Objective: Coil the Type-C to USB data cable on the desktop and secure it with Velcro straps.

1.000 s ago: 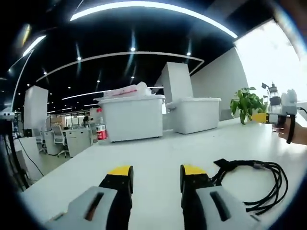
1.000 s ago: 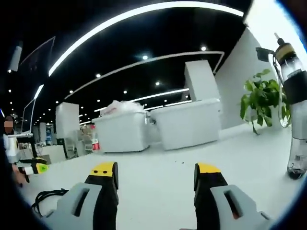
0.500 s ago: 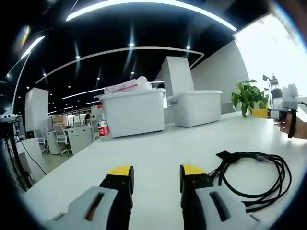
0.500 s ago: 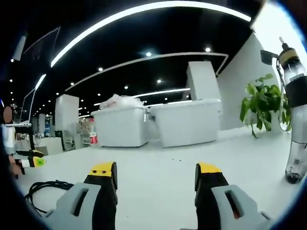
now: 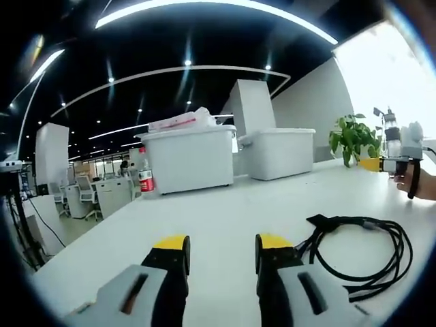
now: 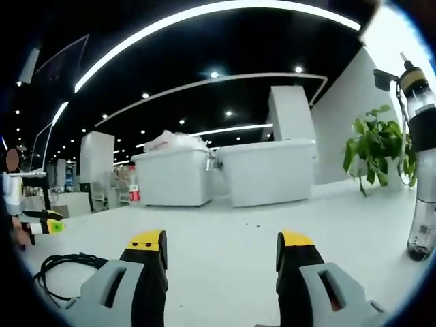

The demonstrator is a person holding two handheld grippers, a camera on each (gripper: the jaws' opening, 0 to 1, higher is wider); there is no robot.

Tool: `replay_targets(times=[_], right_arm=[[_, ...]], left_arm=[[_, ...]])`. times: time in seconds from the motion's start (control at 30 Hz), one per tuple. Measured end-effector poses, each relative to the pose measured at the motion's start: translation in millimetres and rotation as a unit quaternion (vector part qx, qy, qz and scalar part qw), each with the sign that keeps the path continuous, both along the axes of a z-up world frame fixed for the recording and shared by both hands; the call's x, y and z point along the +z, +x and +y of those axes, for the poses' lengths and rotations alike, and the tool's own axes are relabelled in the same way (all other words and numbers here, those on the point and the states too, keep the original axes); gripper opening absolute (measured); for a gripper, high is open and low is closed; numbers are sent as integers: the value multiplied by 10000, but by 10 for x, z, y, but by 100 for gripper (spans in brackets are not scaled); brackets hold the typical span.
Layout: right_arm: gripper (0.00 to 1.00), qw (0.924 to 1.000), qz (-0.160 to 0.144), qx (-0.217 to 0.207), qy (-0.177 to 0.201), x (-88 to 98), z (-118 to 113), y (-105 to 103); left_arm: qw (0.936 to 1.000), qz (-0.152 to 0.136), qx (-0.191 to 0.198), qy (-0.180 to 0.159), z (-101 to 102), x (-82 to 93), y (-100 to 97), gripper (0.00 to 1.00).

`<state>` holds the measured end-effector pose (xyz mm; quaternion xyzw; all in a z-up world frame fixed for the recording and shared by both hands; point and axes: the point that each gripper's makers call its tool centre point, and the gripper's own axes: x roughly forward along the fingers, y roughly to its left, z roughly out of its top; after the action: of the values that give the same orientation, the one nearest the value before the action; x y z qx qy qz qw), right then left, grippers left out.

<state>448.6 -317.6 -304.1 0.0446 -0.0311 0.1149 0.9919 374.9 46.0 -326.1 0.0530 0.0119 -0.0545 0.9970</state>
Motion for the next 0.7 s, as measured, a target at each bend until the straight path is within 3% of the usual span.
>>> replay_targets(times=[0.33, 0.57, 0.7], right_arm=[[63, 10000, 55, 19, -50, -52, 17, 4], [63, 9998, 146, 22, 153, -87, -1, 3], [63, 9999, 63, 121, 39, -62, 32, 12]], left_arm=[[10000, 31, -3, -5, -1, -20, 1, 40], [10000, 58, -3, 4, -9, -32, -12, 40], [10000, 68, -11, 15, -17, -37, -11, 40]])
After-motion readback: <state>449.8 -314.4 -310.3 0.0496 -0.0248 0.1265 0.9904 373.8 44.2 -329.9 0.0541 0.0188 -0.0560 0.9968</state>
